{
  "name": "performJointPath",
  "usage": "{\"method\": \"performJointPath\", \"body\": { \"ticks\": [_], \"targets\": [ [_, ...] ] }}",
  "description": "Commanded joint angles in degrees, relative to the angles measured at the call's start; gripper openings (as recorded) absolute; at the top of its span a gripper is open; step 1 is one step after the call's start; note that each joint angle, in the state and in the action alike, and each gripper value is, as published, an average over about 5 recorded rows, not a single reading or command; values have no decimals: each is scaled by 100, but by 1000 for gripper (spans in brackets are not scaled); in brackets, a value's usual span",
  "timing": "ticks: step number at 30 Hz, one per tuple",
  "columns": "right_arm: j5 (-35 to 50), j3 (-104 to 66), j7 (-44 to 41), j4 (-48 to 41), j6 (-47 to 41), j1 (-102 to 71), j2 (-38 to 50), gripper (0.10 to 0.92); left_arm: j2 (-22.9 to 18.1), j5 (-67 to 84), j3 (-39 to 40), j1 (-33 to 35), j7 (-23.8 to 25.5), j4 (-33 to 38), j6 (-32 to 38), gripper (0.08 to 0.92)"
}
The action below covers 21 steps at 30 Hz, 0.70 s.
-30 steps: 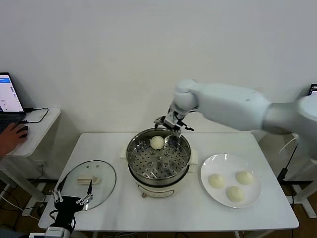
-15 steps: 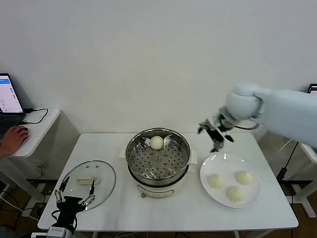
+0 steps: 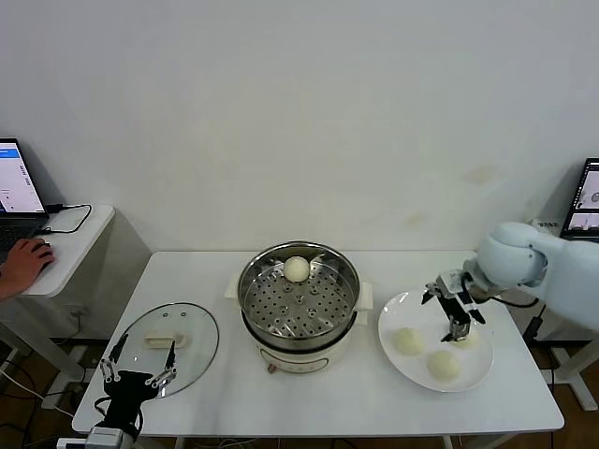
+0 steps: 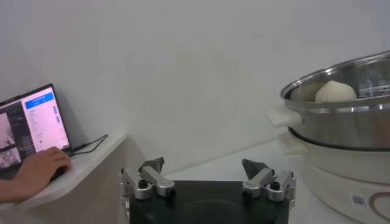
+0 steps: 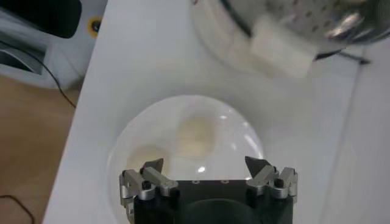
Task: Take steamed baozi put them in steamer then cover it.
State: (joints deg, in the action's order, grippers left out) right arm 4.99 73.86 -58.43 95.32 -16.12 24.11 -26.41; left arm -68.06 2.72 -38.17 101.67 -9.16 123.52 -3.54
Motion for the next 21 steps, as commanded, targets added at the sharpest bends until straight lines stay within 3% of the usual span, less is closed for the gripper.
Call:
{"method": "performJointPath", "body": {
  "ticks": [1,21],
  "targets": [
    [-601,-1331,97,-608,41,-1847,-33,823,6,2,-85,35,5,12,1,823],
    [-662,-1962,360,-1734,20,-2521,-1266,823,-21,-1,-187,78,11,-50,22,823]
  ]
}}
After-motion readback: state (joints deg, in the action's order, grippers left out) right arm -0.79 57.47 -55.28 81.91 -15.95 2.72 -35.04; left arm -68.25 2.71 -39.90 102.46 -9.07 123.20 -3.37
